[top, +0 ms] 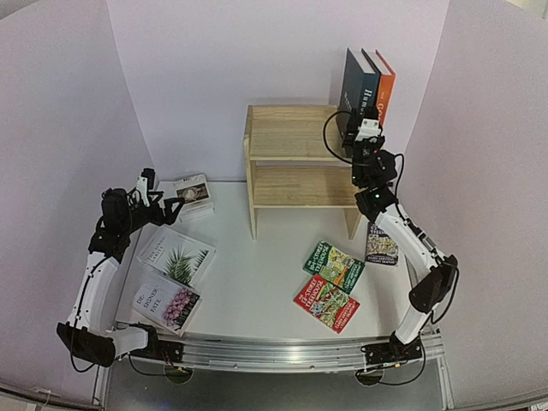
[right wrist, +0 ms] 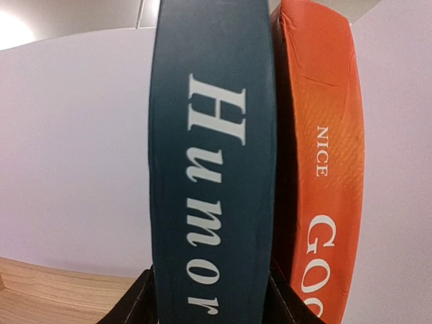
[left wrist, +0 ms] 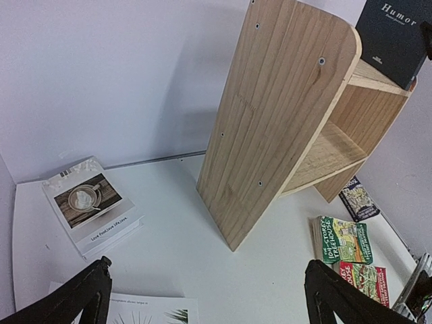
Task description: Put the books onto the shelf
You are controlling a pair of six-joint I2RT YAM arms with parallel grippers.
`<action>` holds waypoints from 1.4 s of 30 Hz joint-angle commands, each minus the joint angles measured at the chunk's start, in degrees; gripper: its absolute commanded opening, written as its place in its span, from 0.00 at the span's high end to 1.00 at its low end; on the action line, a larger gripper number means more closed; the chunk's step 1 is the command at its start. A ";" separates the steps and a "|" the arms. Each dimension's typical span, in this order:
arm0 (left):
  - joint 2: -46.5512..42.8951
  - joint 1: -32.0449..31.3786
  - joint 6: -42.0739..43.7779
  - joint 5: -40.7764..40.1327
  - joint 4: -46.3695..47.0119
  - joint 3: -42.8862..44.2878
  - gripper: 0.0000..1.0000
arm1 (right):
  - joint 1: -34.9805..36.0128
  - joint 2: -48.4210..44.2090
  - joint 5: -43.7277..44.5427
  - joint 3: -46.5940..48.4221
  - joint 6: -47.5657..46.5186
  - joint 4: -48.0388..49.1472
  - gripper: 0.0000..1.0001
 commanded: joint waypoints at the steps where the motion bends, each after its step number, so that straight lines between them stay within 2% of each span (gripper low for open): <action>1: -0.24 0.09 -0.71 2.32 1.26 0.86 0.00 | 0.70 -4.36 0.54 -0.90 0.75 0.87 0.47; 19: -0.32 0.07 -1.03 4.28 0.93 0.19 0.00 | 5.03 -8.04 5.24 -4.28 -1.12 1.28 0.41; 21: -0.52 0.07 -1.01 4.29 0.97 0.01 0.00 | 5.42 -9.13 6.37 -5.64 -1.22 1.26 0.34; 22: -0.69 0.04 -0.96 4.30 0.95 -0.16 0.00 | 5.61 -10.04 7.04 -6.54 -1.16 1.30 0.23; 24: -0.87 0.06 -0.64 4.16 0.60 -0.50 0.00 | 6.20 -11.75 8.62 -8.44 -1.10 0.84 0.15; 29: -0.35 0.07 1.14 4.02 -2.94 -0.13 0.00 | 7.58 -16.66 11.06 -11.74 1.48 -6.73 0.11; 33: 3.96 0.15 5.50 3.12 -13.58 4.02 0.00 | 8.53 -20.43 9.26 -11.64 7.77 -20.79 0.09; 38: 13.52 0.45 15.88 -2.99 -38.27 13.52 0.00 | 9.72 -26.16 0.97 -13.60 16.31 -36.91 0.07; 42: 22.25 4.44 19.01 -6.76 -51.54 18.45 0.00 | 9.73 -32.29 -5.73 -19.08 23.55 -43.67 0.02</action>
